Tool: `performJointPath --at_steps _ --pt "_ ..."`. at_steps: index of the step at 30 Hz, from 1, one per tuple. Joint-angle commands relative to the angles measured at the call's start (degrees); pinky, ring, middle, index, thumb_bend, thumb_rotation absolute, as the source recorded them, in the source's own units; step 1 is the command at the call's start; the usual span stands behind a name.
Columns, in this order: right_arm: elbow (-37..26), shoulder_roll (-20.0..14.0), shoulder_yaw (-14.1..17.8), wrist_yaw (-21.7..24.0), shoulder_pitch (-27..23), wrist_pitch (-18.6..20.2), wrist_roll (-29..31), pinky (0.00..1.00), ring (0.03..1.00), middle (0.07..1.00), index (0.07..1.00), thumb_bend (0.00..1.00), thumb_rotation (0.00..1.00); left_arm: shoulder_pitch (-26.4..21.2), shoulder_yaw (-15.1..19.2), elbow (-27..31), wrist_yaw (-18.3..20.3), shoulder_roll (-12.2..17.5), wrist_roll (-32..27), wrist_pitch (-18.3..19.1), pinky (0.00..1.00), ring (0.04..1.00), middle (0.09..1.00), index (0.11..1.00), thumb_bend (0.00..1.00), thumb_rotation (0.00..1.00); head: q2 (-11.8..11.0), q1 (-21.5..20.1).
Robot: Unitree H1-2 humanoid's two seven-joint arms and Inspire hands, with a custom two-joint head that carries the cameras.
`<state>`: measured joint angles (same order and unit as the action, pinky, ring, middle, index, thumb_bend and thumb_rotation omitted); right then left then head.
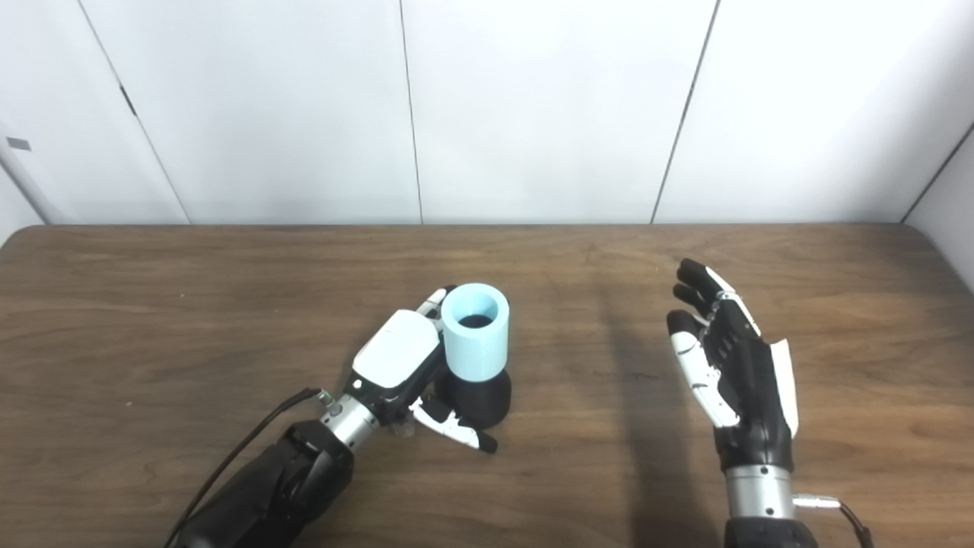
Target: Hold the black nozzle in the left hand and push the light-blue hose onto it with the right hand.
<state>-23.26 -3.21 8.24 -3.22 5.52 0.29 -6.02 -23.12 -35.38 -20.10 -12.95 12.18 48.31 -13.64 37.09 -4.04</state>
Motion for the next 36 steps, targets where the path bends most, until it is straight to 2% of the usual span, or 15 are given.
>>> performJointPath --at_steps 1,6,11,14,17,20,23,25,29,36 --pt "-2.5 -1.0 0.3 -0.5 -1.6 -2.3 -0.7 0.73 0.830 0.854 0.827 0.19 0.67 13.4 -7.8 -9.4 14.2 -0.4 1.4 5.0 1.00 1.000 0.956 0.963 1.00 0.17 0.0 -0.1" --pt "-1.8 -0.8 0.1 -0.6 -1.6 -2.4 -1.1 0.73 0.832 0.852 0.828 0.18 0.68 13.5 -6.3 -9.7 16.9 -1.2 -1.2 8.7 1.00 1.000 0.987 0.993 1.00 0.20 -0.4 0.3" --pt "-0.9 -0.8 -0.2 -0.4 -1.8 -2.9 -1.0 0.75 0.834 0.847 0.829 0.19 0.65 13.2 -5.2 -7.4 23.5 -1.1 -5.5 14.9 1.00 1.000 1.000 1.000 1.00 0.28 -0.5 1.1" --pt "-0.3 -0.7 -0.4 -0.6 -1.9 -2.9 -1.4 0.75 0.828 0.844 0.826 0.19 0.66 13.0 -4.8 -5.5 24.7 -0.5 -6.8 17.9 1.00 1.000 1.000 1.000 1.00 0.33 -0.6 1.6" --pt "0.5 -0.9 -0.7 -0.7 -2.2 -3.6 -2.0 0.75 0.823 0.838 0.818 0.19 0.68 13.1 -3.8 -3.1 25.3 0.4 -8.3 22.0 1.00 1.000 1.000 1.000 1.00 0.33 -0.9 1.7" --pt "1.4 -1.0 -1.1 -0.5 -2.4 -3.9 -2.3 0.73 0.820 0.836 0.814 0.21 0.69 12.9 -2.8 -0.4 26.1 2.0 -9.5 25.1 1.00 1.000 1.000 1.000 1.00 0.33 -1.5 1.7" --pt "2.1 -1.0 -1.4 -0.7 -2.6 -4.2 -2.8 0.73 0.823 0.841 0.821 0.21 0.67 12.6 -1.6 2.6 29.3 4.3 -13.2 26.4 1.00 1.000 1.000 1.000 1.00 0.34 -1.9 2.2" --pt "2.7 -1.3 -1.7 -0.4 -2.7 -4.4 -3.2 0.74 0.829 0.849 0.828 0.21 0.66 13.1 -0.3 7.3 32.1 7.2 -16.5 27.3 1.00 1.000 1.000 1.000 1.00 0.35 -2.3 2.5" --pt "3.7 -1.7 -2.0 -0.2 -3.0 -4.3 -3.5 0.76 0.848 0.870 0.843 0.24 0.72 13.6 1.1 14.0 35.7 11.2 -20.9 29.4 1.00 1.000 1.000 1.000 1.00 0.37 -2.7 2.9" --pt "5.4 -1.8 -2.4 -0.3 -3.5 -5.1 -3.0 0.77 0.863 0.877 0.847 0.22 0.68 15.1 2.8 21.9 40.1 16.9 -23.6 33.2 1.00 1.000 1.000 1.000 1.00 0.28 -3.7 2.9"
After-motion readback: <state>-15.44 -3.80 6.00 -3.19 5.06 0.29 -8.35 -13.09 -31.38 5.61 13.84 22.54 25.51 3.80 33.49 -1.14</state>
